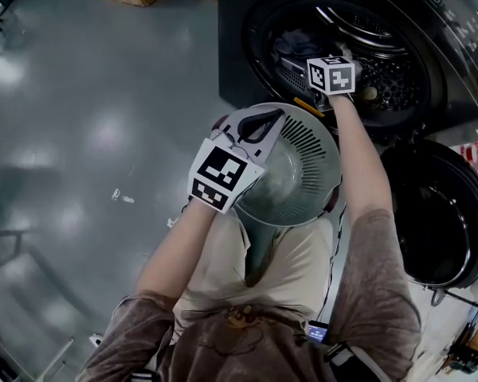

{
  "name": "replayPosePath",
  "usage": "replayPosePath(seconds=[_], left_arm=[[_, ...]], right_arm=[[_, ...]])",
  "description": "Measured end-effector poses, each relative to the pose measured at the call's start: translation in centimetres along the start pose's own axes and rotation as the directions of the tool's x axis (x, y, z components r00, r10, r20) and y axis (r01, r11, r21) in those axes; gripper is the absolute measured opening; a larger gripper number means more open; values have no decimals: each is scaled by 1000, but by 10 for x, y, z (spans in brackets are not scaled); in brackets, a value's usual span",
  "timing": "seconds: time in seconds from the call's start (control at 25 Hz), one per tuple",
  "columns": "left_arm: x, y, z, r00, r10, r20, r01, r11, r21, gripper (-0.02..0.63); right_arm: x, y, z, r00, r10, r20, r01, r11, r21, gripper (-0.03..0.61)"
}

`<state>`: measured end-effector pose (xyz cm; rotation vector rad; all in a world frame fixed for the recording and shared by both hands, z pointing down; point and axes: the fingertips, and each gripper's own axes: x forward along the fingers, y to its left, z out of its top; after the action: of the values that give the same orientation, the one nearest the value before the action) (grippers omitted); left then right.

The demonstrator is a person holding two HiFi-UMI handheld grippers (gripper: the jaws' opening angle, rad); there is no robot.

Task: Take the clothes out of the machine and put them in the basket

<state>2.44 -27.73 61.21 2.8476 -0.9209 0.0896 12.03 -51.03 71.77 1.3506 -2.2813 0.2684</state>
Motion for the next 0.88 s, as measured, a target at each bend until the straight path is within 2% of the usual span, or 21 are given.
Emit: replayPosePath(seconds=[0.48, 0.64, 0.72, 0.88], left_arm=[[8, -6, -4, 999, -33, -24, 33, 999, -10, 3], [11, -8, -8, 998, -39, -45, 38, 999, -7, 3], [13, -9, -10, 998, -44, -54, 44, 999, -1, 3], [16, -13, -12, 997, -49, -64, 50, 999, 11, 3]], right_arm=[[10, 4, -7, 1000, 9, -27, -9, 1000, -5, 426], [9, 5, -7, 999, 4, -38, -5, 1000, -29, 347], [7, 4, -6, 999, -9, -51, 6, 998, -60, 272], [1, 6, -4, 997, -36, -64, 27, 991, -128, 183]])
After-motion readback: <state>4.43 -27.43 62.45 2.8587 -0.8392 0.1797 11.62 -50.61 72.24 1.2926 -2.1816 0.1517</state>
